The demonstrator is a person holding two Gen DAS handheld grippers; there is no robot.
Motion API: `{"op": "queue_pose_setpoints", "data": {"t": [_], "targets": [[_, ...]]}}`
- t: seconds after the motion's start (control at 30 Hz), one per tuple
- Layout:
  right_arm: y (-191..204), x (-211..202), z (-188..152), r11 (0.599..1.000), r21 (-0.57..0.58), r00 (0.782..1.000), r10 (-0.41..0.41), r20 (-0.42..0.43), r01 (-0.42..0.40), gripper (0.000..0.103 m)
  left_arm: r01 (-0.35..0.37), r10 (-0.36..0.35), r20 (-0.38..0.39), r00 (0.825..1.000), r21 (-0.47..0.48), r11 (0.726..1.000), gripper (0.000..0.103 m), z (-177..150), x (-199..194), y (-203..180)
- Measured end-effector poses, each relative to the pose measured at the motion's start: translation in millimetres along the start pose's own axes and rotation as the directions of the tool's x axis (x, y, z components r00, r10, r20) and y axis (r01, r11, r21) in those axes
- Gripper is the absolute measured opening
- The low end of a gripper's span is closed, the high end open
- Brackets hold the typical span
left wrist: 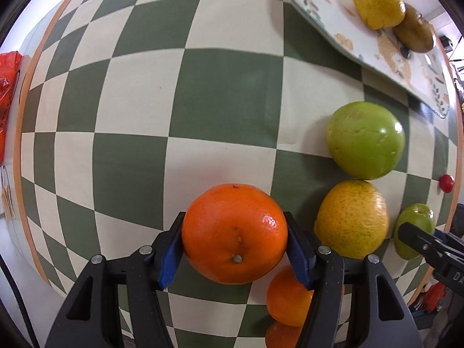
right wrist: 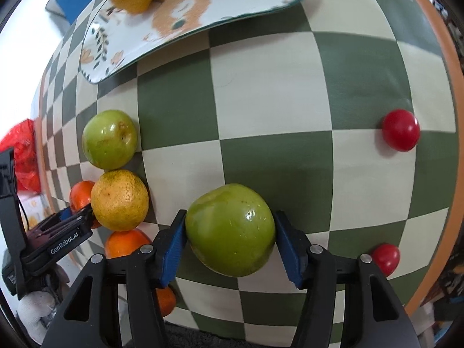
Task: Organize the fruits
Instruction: 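Place the green apple and orange on the plate with both grippers and release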
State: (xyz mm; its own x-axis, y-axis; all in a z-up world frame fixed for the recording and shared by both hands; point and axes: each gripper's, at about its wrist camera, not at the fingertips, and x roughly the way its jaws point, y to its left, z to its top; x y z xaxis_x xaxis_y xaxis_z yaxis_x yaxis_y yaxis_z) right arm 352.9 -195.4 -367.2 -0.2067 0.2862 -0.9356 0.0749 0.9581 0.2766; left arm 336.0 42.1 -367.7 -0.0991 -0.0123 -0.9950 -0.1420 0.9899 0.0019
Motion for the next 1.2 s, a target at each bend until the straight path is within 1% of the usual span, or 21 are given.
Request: {"op": "queue_pose_setpoints", "data": {"t": [0.03, 0.07, 0.13, 0.2, 0.27, 0.37, 0.4, 0.43, 0.5, 0.6, 0.7, 0.77, 0.83, 0.93, 1.03, 1.2], "targets": [[2, 0, -1, 1.000, -0.007, 1.000, -0.008, 0.002, 0.008, 0.061, 0.003, -0.003, 0.011, 1.000, 0.004, 1.000, 0.061, 4, -5, -2], [2, -1, -2, 1.000, -0.005, 1.000, -0.007, 0.006, 0.007, 0.061, 0.010, -0.010, 0.025, 1.000, 0.006, 1.000, 0.061, 1, -12, 0], [0, -3, -4, 1.000, 0.012, 1.000, 0.017, 0.004, -0.017, 0.061, 0.038, -0.039, 0.056, 0.998, 0.010, 0.999, 0.061, 2, -29, -4], [-4, -9, -4, 0.997, 0.040, 0.998, 0.062, 0.010, -0.062, 0.061, 0.068, -0.070, 0.096, 0.993, 0.023, 0.997, 0.061, 8, -50, -8], [-6, -21, -1, 0.993, 0.060, 0.994, 0.103, 0.034, -0.105, 0.061, 0.086, -0.091, 0.136, 0.987, 0.044, 0.995, 0.061, 18, -70, -15], [-2, -50, 12, 0.988, 0.060, 0.985, 0.136, 0.103, -0.142, 0.061, 0.109, -0.122, 0.174, 0.977, 0.080, 0.991, 0.061, 50, -97, -29], [1, -61, 20, 0.989, 0.049, 0.981, 0.135, 0.136, -0.143, 0.061, 0.109, -0.123, 0.178, 0.976, 0.083, 0.991, 0.061, 73, -115, -35], [3, -70, 28, 0.989, 0.039, 0.978, 0.133, 0.158, -0.141, 0.061, 0.114, -0.128, 0.180, 0.975, 0.085, 0.990, 0.061, 91, -118, -41], [7, -84, 50, 0.992, 0.021, 0.974, 0.119, 0.194, -0.125, 0.061, 0.123, -0.135, 0.178, 0.975, 0.080, 0.989, 0.061, 124, -115, -54], [13, -91, 85, 0.998, 0.002, 0.970, 0.062, 0.236, -0.064, 0.061, 0.119, -0.127, 0.147, 0.981, 0.065, 0.991, 0.061, 163, -105, -59], [15, -82, 117, 1.000, 0.006, 0.973, 0.017, 0.231, -0.019, 0.061, 0.115, -0.119, 0.105, 0.987, 0.049, 0.992, 0.061, 196, -87, -60], [21, -74, 129, 1.000, 0.005, 0.975, -0.004, 0.222, 0.003, 0.061, 0.109, -0.113, 0.088, 0.990, 0.047, 0.993, 0.061, 212, -79, -62], [22, -66, 139, 0.999, -0.006, 0.976, -0.030, 0.217, 0.032, 0.061, 0.111, -0.114, 0.072, 0.991, 0.044, 0.993, 0.061, 221, -73, -64], [22, -60, 146, 0.998, -0.028, 0.975, -0.044, 0.218, 0.052, 0.061, 0.121, -0.122, 0.053, 0.991, 0.034, 0.992, 0.061, 231, -65, -65], [25, -57, 149, 0.996, -0.056, 0.975, -0.059, 0.216, 0.073, 0.061, 0.102, -0.104, 0.048, 0.993, 0.044, 0.994, 0.061, 236, -62, -68], [28, -49, 154, 0.997, -0.047, 0.978, -0.044, 0.202, 0.055, 0.062, 0.100, -0.102, 0.028, 0.994, 0.051, 0.994, 0.062, 238, -58, -71]]}}
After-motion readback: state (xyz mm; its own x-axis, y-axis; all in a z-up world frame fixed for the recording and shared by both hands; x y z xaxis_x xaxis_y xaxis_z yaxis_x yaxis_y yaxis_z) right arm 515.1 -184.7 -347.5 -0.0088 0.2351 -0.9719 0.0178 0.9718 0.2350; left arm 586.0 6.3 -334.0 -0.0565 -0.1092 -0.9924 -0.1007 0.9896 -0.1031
